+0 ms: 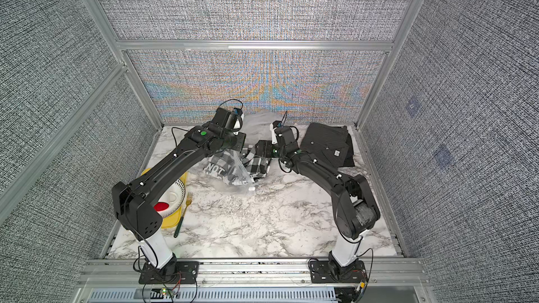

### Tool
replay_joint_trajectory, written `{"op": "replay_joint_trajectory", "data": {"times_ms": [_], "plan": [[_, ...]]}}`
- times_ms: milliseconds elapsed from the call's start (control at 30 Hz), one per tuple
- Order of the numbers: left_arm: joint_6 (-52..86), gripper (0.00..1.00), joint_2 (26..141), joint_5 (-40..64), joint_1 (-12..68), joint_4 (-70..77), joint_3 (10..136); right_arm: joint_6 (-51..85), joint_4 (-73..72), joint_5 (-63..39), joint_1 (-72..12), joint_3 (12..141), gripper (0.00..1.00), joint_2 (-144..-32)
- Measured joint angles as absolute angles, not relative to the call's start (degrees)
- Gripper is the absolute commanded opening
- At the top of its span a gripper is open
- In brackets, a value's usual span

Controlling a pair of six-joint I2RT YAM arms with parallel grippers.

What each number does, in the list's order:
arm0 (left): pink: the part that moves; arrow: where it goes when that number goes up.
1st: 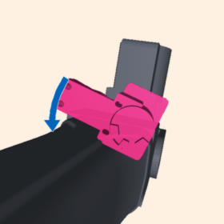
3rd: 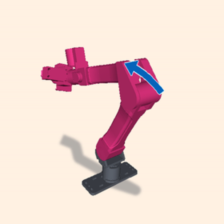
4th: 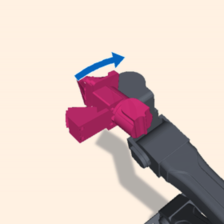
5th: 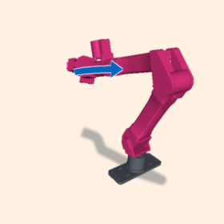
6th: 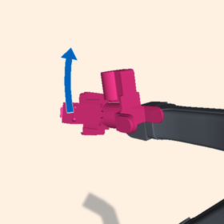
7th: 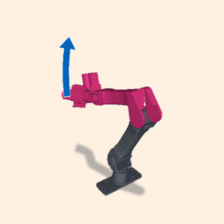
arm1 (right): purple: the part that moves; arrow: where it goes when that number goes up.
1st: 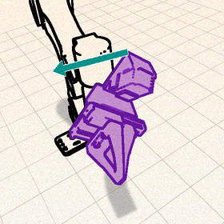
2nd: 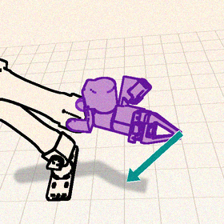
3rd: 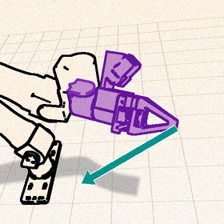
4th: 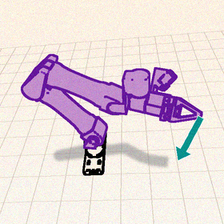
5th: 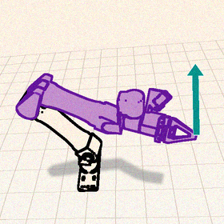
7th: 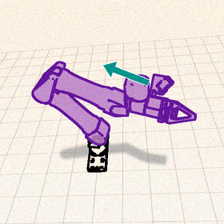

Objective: Place the folded shirt into the vacuum bag
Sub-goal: Place the shirt in the vacuum bag, then move the shirt at the center of the board.

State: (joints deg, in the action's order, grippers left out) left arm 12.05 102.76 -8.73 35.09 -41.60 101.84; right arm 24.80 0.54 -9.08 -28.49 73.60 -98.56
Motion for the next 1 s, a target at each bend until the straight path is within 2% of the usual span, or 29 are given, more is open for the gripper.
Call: {"op": "replay_joint_trajectory", "data": {"times_ms": [133,400,567,667,833,933,1000], "plan": [[11.73,0.00,104.92,-8.88,31.64,-43.20,104.84,25.32,-2.90,-12.21,-27.64,68.38,0.92,-93.56],[9.85,0.00,107.00,-8.97,27.00,-46.50,113.12,26.85,-4.08,-12.49,-18.90,57.17,0.93,-84.84],[10.92,0.00,108.42,4.25,29.41,-44.82,108.68,26.85,-3.84,-12.10,-10.26,52.29,0.92,-82.21],[11.53,0.00,109.12,10.37,33.01,-43.83,104.97,26.24,-2.57,-11.79,-7.51,52.25,0.92,-83.68],[12.47,0.00,109.97,10.35,31.83,-43.59,107.44,23.40,1.13,-8.58,-5.41,57.08,0.89,-90.26],[12.43,0.00,111.46,10.09,31.70,-44.23,110.21,20.97,3.73,-6.04,-5.45,61.95,0.85,-95.24],[12.40,0.00,112.60,9.19,31.64,-45.10,111.83,19.18,5.69,-3.40,-5.91,66.02,0.79,-99.09]]}}
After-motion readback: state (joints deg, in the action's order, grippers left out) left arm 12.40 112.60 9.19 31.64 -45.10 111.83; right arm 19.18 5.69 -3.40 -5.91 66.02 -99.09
